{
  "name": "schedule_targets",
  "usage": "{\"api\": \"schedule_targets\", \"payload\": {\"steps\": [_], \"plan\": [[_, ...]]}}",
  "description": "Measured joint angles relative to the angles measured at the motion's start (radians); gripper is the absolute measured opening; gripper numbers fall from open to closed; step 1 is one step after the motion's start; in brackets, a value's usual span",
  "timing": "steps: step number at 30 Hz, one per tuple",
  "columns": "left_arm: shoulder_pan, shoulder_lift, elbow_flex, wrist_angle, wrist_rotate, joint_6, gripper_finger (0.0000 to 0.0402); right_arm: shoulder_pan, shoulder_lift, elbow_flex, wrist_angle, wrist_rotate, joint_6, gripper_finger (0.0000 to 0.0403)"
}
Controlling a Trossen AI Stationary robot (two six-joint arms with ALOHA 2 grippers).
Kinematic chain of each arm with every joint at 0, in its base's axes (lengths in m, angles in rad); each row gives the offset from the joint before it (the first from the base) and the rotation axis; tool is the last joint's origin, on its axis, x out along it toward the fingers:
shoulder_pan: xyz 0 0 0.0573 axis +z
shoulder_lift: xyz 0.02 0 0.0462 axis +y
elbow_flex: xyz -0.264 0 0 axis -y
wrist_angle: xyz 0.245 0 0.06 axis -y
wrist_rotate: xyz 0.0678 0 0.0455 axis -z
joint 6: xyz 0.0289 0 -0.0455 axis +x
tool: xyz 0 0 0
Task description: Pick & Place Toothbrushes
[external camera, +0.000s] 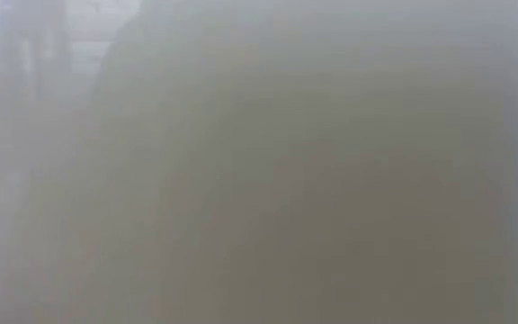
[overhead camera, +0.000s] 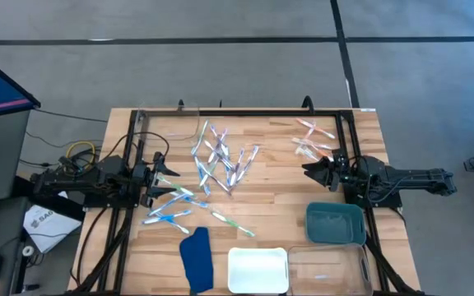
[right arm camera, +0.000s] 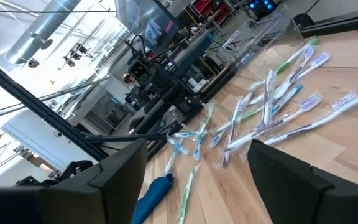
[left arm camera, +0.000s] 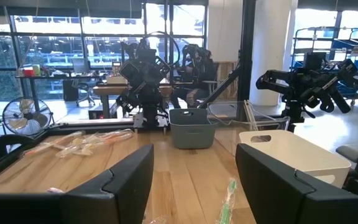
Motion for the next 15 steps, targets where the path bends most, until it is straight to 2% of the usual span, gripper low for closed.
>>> {"api": "schedule_targets", "payload": {"steps": [15], "plan": [[0.0,0.0,0.0,0.008,0.0,0.0,0.0222,0.0,0.0,0.0,0.0,0.0,0.0,0.0272]]}}
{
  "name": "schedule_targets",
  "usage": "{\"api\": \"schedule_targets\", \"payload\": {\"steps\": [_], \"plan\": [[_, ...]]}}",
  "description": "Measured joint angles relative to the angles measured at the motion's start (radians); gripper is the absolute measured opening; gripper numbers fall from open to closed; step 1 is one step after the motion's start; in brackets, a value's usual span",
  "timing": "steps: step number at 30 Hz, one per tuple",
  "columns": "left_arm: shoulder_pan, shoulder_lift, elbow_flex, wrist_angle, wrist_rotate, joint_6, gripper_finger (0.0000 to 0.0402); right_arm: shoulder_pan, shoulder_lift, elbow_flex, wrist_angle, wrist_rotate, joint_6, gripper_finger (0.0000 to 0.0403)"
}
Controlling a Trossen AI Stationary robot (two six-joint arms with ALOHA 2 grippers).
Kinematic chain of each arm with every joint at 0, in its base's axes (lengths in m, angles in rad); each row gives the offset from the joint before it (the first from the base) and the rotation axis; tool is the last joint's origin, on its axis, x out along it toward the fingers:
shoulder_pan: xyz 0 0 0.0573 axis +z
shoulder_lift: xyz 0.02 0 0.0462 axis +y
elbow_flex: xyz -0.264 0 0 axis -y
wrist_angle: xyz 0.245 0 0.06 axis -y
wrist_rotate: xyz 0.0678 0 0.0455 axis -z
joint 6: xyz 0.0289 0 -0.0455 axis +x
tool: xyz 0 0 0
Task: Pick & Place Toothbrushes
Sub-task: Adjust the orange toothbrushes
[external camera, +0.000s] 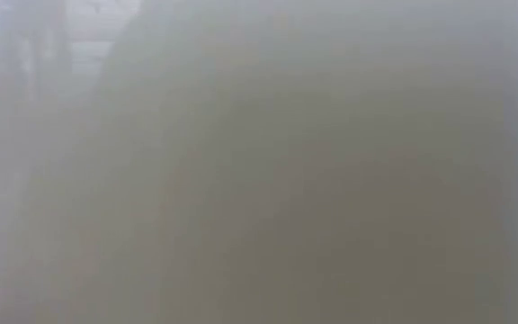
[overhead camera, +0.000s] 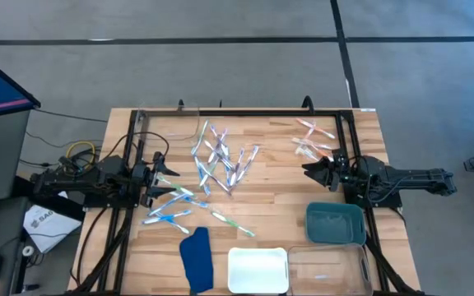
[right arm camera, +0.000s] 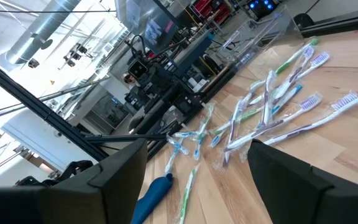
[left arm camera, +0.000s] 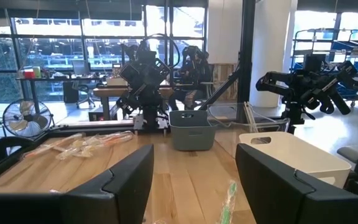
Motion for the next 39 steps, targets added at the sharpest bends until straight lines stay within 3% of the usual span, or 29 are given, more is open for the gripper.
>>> {"api": "schedule_targets", "payload": {"steps": [25,32,36,39], "plan": [[0.0,0.0,0.0,0.022,-0.001,-0.007,0.0222,0.0,0.0,0.0,0.0,0.0,0.0,0.0272],[0.0,0.007,0.0,0.223,-0.046,-0.178,0.0222,0.0,0.0,0.0,0.0,0.0,0.0,0.0272],[0.0,0.077,0.009,0.334,0.034,-0.179,0.0222,0.0,0.0,0.0,0.0,0.0,0.0,0.0272],[-0.001,0.222,0.029,0.327,0.026,-0.18,0.0222,0.0,0.0,0.0,0.0,0.0,0.0,0.0272]]}}
